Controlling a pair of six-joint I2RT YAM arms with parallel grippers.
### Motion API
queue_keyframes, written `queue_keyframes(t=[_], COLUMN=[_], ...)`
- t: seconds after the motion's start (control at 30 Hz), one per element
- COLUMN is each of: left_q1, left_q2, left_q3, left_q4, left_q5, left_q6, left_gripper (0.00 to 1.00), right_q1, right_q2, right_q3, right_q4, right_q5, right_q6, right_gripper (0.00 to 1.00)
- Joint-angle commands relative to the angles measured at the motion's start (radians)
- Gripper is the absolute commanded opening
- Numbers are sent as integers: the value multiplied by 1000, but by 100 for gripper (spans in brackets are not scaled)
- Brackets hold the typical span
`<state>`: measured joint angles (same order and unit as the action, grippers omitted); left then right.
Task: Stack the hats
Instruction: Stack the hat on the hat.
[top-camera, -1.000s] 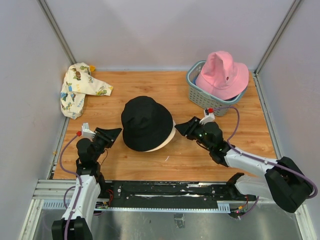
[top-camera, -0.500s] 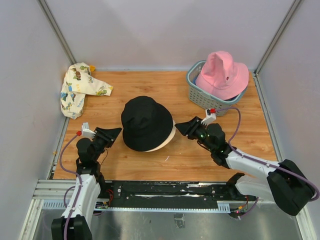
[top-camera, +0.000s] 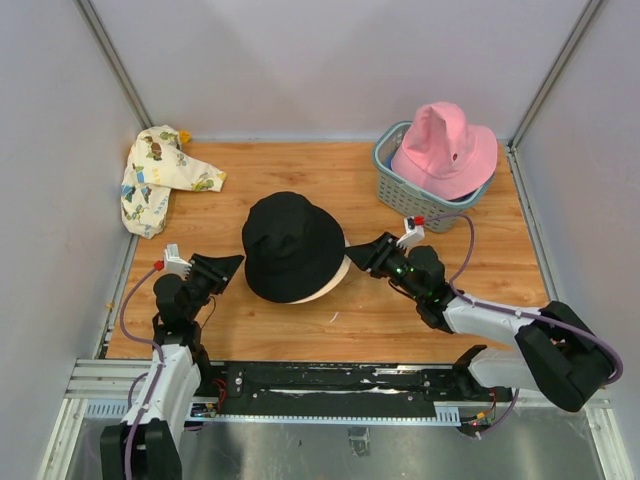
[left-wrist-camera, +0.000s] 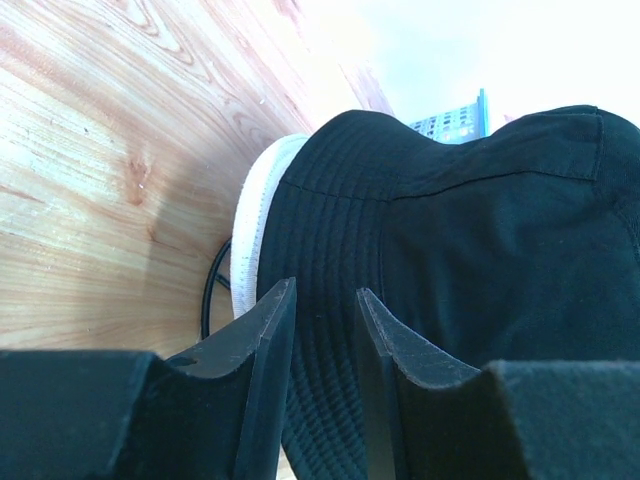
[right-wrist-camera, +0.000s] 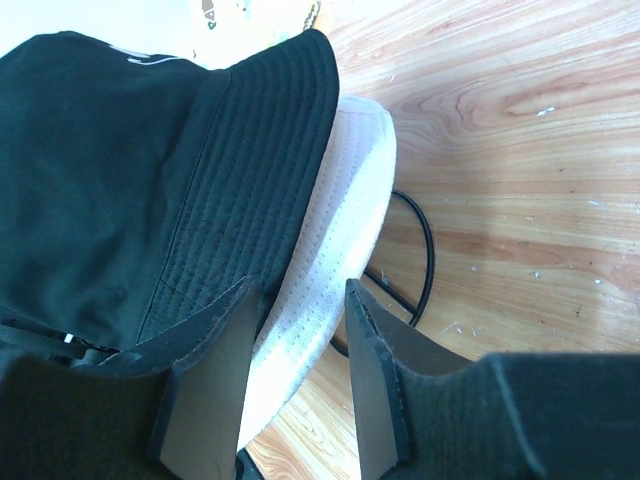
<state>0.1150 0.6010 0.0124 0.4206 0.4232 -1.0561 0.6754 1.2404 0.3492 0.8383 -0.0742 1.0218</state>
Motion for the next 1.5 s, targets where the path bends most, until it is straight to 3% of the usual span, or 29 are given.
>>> queue_keyframes(t=[0.0, 0.9, 1.3, 1.47], left_q1=[-7, -61, -92, -92], left_q2=[23, 92, 107, 82], left_q3=[-37, -58, -78, -90], left_q4=[74, 167, 173, 152], left_q5=[13, -6, -24, -29], left_q6=[-1, -7, -2, -2], left_gripper=[34, 33, 33, 33], right_q1=[21, 38, 43, 43], right_q2=[-41, 115, 144, 153], right_q3=[31, 50, 4, -24], right_q4=[24, 185, 195, 189], right_q5=[-6, -95, -58, -42], right_q6=[-5, 81, 78, 63], right_gripper=[42, 41, 1, 1])
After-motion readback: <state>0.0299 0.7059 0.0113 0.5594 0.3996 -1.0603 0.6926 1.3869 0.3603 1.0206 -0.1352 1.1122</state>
